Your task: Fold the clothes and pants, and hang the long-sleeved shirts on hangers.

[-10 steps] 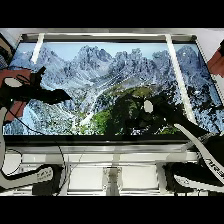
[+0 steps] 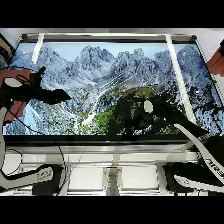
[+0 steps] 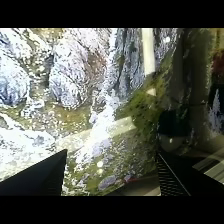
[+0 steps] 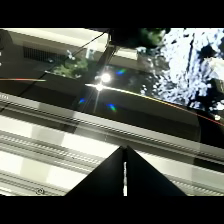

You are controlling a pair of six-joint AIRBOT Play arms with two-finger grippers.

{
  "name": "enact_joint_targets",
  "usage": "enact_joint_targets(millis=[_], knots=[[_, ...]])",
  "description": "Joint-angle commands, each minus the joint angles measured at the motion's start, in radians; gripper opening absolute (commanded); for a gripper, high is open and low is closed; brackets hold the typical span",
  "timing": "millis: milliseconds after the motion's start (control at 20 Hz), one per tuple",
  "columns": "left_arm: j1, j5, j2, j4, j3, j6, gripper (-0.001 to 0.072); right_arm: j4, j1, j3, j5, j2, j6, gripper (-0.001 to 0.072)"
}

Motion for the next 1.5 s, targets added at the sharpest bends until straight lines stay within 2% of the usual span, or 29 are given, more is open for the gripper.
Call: enact_joint_targets(millis=[0,100,150,250,350,400,450,500,550,600,650,700,750,1100,1450], knots=[[0.001,0.0,-0.001,0.001,0.0,0.0,0.0606,0.001,0.0,0.001,-0.04,0.001,0.0,0.001],[0.001,0.028,-0.004,-0.008,0.0,-0.003,0.0606,0.005,0.0,0.001,-0.092,0.001,0.001,0.001],[0.0,0.026,-0.004,-0.024,0.0,-0.04,0.0606,0.01,0.0,0.001,-0.11,0.001,0.005,0.001],[-0.004,0.025,-0.007,-0.005,0.0,-0.052,0.0606,0.027,0.0,0.001,-0.14,0.001,0.005,0.001],[-0.004,0.067,-0.025,0.109,0.0,0.013,0.0604,0.036,0.0,0.001,-0.171,0.001,0.005,0.001],[-0.004,0.117,-0.039,0.23,0.001,0.03,0.0547,0.048,0.0,0.001,-0.184,0.001,0.005,0.001],[0.0,0.175,-0.05,0.379,0.001,0.022,0.0432,0.061,0.0,0.001,-0.193,0.001,0.005,0.001],[0.003,0.24,-0.058,0.578,0.001,-0.051,0.0411,0.075,0.0,0.001,-0.205,0.001,0.005,0.001],[0.005,0.286,-0.06,0.79,0.001,-0.161,0.0417,0.085,0.0,0.001,-0.207,0.001,0.005,0.001],[0.006,0.312,-0.06,1.014,0.001,-0.259,0.0453,0.092,0.0,0.001,-0.208,0.001,0.005,0.001],[0.009,0.315,-0.06,1.202,0.001,-0.321,0.0539,0.092,0.0,0.001,-0.208,0.001,0.005,0.001],[0.018,0.307,-0.06,1.325,0.001,-0.356,0.055,0.092,0.0,0.001,-0.208,0.001,0.005,0.001],[0.043,0.297,-0.06,1.368,0.001,-0.364,0.055,0.091,0.0,0.001,-0.212,0.001,0.005,0.001],[0.259,0.201,-0.059,1.369,0.0,-0.35,0.0548,0.08,0.0,0.001,-0.261,0.001,0.003,0.001],[0.273,0.218,-0.076,1.307,-0.014,-0.348,0.0549,0.071,0.0,0.001,-0.263,0.001,0.004,0.001]])
